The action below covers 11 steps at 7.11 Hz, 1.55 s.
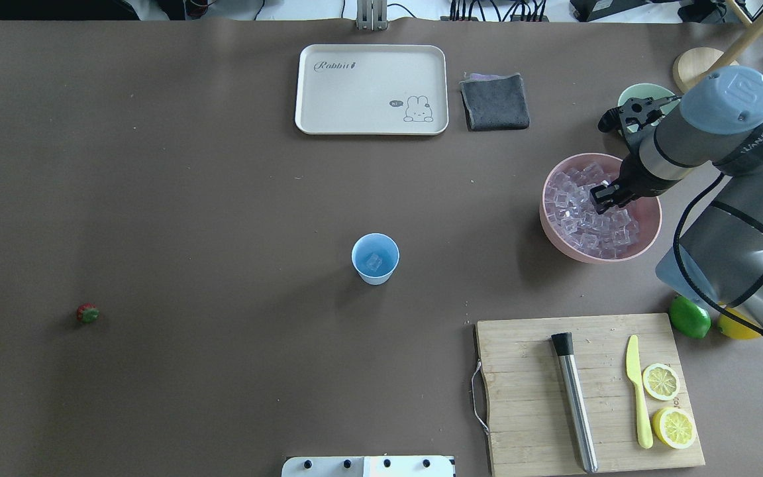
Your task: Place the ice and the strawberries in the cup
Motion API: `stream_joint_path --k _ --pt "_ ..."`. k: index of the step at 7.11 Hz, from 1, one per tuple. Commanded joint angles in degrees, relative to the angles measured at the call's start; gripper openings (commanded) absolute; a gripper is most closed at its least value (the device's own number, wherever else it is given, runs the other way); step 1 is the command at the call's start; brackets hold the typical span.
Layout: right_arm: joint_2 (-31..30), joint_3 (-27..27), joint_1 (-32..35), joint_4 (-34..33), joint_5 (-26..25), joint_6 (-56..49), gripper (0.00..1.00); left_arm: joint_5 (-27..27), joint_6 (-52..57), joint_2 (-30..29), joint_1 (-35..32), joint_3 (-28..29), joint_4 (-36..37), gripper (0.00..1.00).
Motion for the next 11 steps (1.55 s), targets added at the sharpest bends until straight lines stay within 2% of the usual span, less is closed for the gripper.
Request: stream_joint_path --k 1,2,3,5,6,7,8,11 --pt "0.0 0.6 -0.1 0.1 0.1 0.1 0.04 0.0 0.0 0.1 0.0 0.0 0.0 0.99" --pt "0.0 1.3 -0.1 0.1 0.1 0.1 0.0 0.0 0.0 0.1 0.0 0.0 0.0 0.99" --pt "0.0 2.4 0.5 -0.5 0.5 0.1 0.0 0.0 0.0 0.1 0.0 0.0 0.0 0.99" --pt "0.6 4.5 4.2 -2.2 6.3 0.4 0.0 -0.1 0.0 0.0 0.0 0.0 0.0 0.99" --pt "4.3 5.9 4.2 -7.6 6.4 3.8 0.0 0.0 0.0 0.0 0.0 0.1 0.1 0.99" --pt "9.4 6.0 2.2 -11.5 6.0 13.4 0.0 0.0 0.0 0.1 0.0 0.0 0.1 0.99" --pt "13.2 5.7 -2.0 -11.5 4.3 23.9 0.0 -0.1 0.0 0.1 0.0 0.0 0.1 0.99" --pt "23.1 3.5 -14.5 -11.9 -7.9 47.6 0.0 -0.1 0.0 0.1 0.0 0.1 0.1 0.99"
